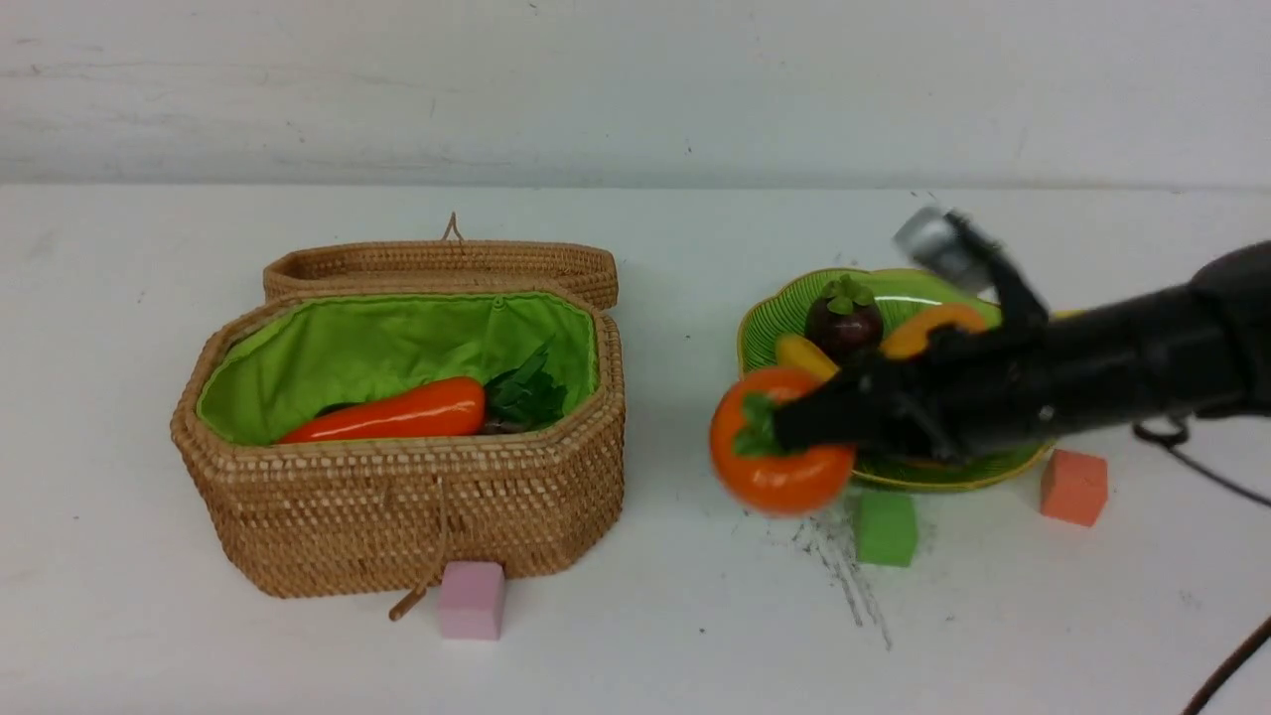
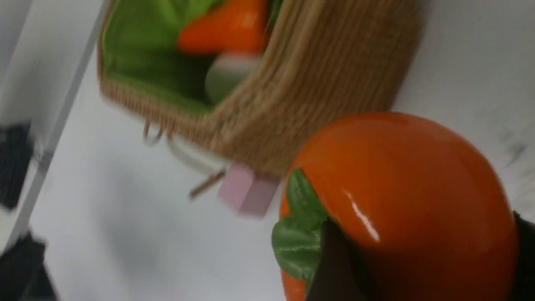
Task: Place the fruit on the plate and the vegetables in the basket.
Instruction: Grab a tomato with your right arm and place it on the plate on the right.
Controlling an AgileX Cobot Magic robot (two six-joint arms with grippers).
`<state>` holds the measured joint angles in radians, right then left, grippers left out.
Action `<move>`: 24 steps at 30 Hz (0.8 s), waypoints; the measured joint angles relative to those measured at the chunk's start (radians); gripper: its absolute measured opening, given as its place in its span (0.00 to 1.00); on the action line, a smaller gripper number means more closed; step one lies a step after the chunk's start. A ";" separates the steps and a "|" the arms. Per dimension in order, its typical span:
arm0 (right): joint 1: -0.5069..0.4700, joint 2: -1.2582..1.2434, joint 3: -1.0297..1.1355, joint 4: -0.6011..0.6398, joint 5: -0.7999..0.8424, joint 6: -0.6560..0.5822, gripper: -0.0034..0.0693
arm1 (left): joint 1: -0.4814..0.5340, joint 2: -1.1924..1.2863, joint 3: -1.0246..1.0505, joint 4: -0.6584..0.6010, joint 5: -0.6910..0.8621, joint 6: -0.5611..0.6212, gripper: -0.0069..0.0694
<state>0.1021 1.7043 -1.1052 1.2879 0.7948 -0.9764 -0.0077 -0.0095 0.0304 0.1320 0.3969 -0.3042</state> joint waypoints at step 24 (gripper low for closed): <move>-0.138 0.367 -0.383 0.302 -0.371 -0.262 0.70 | 0.000 0.000 0.000 0.000 0.000 0.000 0.40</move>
<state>-0.0355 2.0709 -1.4882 1.5900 0.4241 -1.2384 -0.0077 -0.0095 0.0304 0.1320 0.3969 -0.3042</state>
